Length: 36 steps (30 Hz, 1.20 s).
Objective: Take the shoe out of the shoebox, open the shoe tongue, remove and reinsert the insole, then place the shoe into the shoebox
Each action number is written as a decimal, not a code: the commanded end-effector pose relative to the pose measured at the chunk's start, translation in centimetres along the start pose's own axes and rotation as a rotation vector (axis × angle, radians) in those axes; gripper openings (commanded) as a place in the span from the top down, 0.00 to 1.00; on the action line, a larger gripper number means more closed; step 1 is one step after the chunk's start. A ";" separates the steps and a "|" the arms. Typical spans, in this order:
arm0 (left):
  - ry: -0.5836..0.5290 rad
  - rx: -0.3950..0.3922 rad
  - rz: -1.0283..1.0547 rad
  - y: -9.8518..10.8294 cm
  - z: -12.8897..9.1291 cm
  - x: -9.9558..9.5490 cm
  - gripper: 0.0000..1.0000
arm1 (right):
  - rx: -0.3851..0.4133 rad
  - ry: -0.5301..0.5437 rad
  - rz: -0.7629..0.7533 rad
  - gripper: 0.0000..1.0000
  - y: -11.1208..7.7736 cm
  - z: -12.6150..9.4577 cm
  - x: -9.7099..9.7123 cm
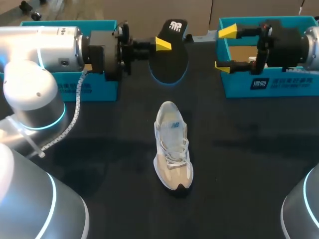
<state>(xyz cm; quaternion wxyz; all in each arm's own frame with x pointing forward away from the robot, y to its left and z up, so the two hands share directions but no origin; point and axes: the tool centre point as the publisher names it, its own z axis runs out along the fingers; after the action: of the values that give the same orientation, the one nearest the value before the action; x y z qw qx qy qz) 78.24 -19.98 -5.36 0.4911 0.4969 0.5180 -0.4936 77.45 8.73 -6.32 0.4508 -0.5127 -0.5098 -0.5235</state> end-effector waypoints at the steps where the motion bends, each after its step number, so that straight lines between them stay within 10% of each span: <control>1: 0.023 0.002 0.003 -0.3 -0.1 0.1 1.00 | 0.023 -0.014 0.021 0.00 0.8 -0.5 -0.3; 16: 0.026 -0.008 0.008 -0.3 -0.1 0.1 1.00 | 0.023 -0.014 0.021 0.00 0.8 -0.5 -0.3; 36: 0.189 0.007 -0.968 -1.6 -0.1 -0.6 1.00 | 0.023 -0.014 0.021 0.00 0.8 -0.5 -0.3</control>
<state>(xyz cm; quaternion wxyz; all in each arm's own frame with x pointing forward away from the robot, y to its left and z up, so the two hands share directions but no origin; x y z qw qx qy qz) 76.57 -19.44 -5.12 0.2804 0.3726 0.6646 -0.5838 78.17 8.02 -6.46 0.4588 -0.5160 -0.5131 -0.5099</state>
